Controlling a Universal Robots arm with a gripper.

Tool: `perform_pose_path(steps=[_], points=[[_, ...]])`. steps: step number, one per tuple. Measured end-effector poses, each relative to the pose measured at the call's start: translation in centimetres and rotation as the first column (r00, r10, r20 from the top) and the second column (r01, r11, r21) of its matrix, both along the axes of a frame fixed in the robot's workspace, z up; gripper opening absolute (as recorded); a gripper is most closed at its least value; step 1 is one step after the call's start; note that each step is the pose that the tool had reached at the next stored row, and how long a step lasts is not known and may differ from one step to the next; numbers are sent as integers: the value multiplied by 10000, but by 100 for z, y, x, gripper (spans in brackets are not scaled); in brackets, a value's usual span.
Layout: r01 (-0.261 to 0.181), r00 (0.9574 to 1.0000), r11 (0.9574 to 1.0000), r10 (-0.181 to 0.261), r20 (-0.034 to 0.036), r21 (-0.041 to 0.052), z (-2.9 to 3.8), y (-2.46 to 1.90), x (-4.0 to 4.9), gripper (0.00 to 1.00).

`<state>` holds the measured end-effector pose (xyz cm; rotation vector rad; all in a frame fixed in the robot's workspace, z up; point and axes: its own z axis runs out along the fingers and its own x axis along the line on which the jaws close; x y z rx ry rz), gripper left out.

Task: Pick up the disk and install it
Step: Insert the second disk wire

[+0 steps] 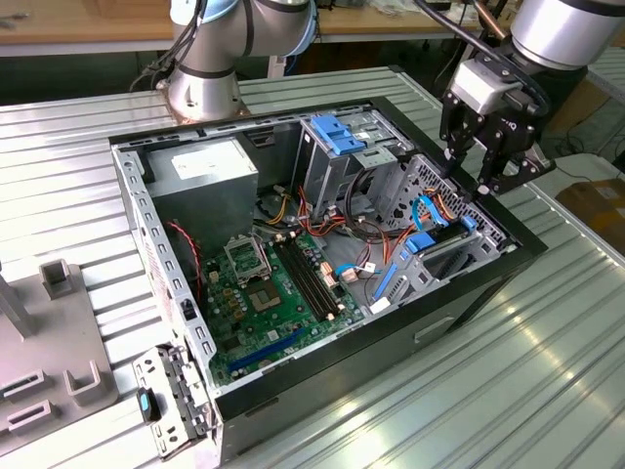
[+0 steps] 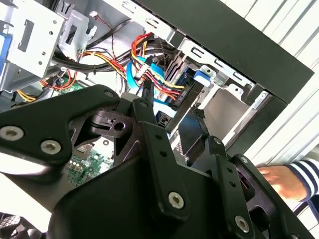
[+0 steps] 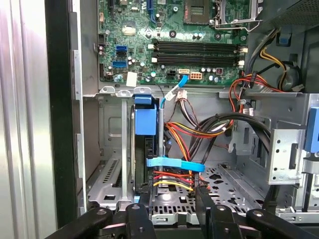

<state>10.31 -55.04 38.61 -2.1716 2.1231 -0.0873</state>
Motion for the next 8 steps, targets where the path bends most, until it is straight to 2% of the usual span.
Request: perform_pose_path(steps=[4, 5, 6, 7, 8], points=[[-1, 10000, 10000, 1, 0, -1, 0, 4, -10, 48], [-1, 10000, 10000, 1, -40, 1, 0, 3, -11, 48], [1, 9995, 10000, -1, -321, 1, -2, 3, -5, 48], [0, 9985, 10000, 0, -545, 0, -3, 4, 0, 48], [1, 9982, 10000, 0, -604, 1, -3, 4, 1, 48]])
